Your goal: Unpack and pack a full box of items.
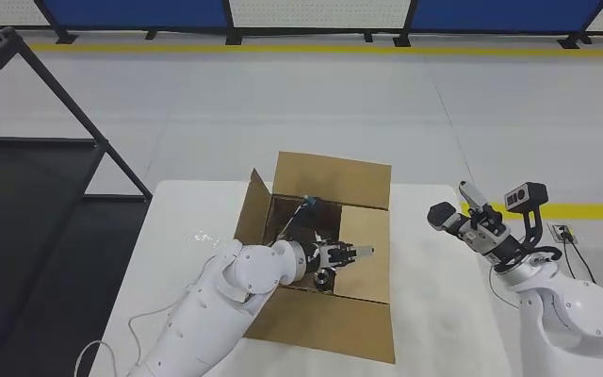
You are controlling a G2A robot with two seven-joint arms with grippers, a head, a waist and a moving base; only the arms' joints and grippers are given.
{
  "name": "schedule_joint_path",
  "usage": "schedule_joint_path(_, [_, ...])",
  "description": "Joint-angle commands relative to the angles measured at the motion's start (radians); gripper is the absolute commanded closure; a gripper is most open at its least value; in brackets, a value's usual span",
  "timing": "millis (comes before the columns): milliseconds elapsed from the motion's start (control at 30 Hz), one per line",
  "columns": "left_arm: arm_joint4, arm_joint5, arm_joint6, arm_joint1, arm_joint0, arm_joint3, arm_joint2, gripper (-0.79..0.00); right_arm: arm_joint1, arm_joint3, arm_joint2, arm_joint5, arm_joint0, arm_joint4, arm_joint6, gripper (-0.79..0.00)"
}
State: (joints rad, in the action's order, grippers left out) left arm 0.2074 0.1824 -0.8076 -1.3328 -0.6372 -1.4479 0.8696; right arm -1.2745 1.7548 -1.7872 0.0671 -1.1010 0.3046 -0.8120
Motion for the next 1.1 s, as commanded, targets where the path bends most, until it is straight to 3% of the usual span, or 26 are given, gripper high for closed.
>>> schedule_joint_path(0, [-0.006, -0.001, 0.010, -0.008, 0.012, 0.026, -0.018, -0.785, 0.003, 0.009, -0.004, -0.004, -0.013, 0.006, 0.004, -0.785])
schedule_joint_path(233, [-0.008, -0.030, 0.061, -0.028, 0.033, 0.064, -0.052, -0.785, 0.013, 0.025, -0.015, -0.014, -0.045, 0.029, 0.009, -0.785])
schedule_joint_path(800, [0.040, -0.062, 0.171, -0.046, 0.006, -0.133, -0.054, -0.785, 0.042, 0.106, -0.134, -0.102, -0.179, 0.192, -0.132, -0.785])
schedule_joint_path(900, [0.209, -0.048, 0.256, -0.049, 0.026, -0.150, -0.084, -0.785, 0.048, 0.110, -0.161, -0.120, -0.198, 0.239, -0.185, -0.785])
schedule_joint_path(1067, [0.126, -0.071, 0.291, -0.069, 0.025, -0.150, -0.092, -0.785, 0.058, 0.123, -0.193, -0.130, -0.227, 0.293, -0.264, -0.785])
